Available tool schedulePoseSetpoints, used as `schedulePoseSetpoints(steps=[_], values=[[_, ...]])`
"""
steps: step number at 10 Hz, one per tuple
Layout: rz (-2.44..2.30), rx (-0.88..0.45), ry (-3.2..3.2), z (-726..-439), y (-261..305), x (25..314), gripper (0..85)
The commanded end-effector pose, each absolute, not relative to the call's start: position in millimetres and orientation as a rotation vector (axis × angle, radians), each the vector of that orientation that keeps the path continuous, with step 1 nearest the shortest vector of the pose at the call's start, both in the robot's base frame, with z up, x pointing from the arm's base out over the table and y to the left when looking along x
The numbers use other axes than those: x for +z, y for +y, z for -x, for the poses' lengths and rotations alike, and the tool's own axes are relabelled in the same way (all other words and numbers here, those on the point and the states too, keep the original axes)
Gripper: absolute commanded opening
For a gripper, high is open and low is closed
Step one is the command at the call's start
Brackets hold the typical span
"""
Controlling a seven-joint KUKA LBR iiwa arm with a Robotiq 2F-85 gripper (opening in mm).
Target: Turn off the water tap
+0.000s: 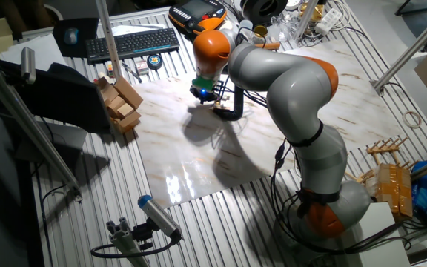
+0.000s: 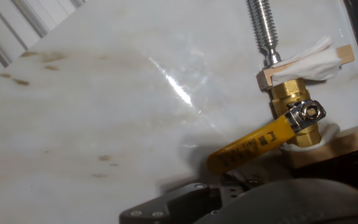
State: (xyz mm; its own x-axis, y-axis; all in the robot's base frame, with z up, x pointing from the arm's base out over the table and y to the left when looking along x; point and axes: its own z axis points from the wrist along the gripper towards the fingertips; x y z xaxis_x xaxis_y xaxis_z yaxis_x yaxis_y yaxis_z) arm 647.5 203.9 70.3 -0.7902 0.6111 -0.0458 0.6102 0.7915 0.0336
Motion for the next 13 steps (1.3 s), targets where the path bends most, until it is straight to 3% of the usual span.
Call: schedulePoseSetpoints(steps=[1,13], values=[[-1.001,0.021,2.921,-648.1,203.6,70.2,0.0],[-1.050,0.013,2.903,-655.8,201.0,66.0,0.0]])
